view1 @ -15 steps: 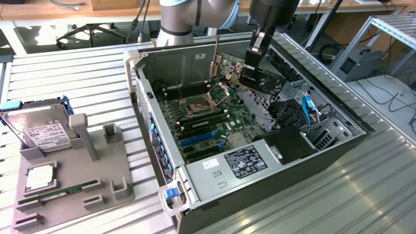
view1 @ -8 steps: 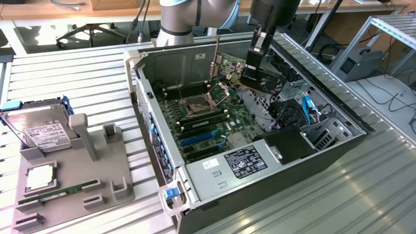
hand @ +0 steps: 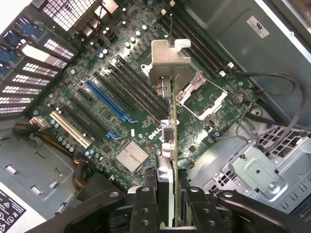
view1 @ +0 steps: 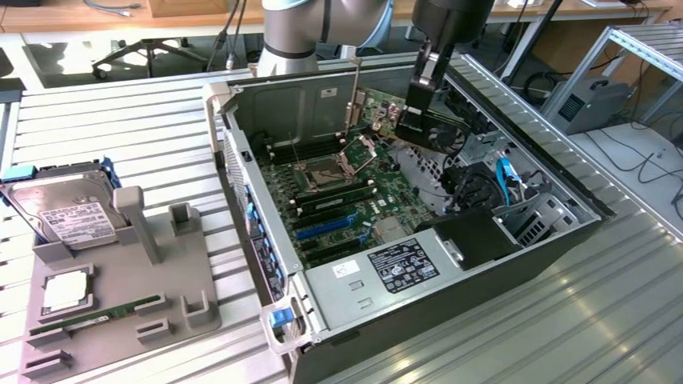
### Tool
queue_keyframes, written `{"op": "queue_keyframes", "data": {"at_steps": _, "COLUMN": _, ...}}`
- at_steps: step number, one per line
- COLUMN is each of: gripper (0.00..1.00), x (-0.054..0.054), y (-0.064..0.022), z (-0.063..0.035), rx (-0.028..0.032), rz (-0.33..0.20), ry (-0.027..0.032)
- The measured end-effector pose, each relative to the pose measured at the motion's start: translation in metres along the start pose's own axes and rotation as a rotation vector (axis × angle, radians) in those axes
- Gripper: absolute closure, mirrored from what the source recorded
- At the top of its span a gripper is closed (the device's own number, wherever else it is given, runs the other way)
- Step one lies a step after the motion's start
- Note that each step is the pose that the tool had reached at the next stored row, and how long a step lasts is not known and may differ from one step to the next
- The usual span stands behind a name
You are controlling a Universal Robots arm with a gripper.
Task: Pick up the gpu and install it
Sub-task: 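Insert the gpu into the slot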
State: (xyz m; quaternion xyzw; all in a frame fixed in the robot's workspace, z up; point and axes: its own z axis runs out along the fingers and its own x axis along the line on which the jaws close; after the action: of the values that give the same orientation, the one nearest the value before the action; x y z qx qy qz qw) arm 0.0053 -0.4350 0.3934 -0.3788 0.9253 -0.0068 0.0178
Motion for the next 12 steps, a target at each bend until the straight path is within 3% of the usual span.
{"op": "queue_keyframes", "data": {"at_steps": 12, "gripper": 0.73, "x": -0.0023, "y": -0.0022, "z": 0.0001, "rx": -0.0010, "rz": -0.037, "ry": -0.0010}}
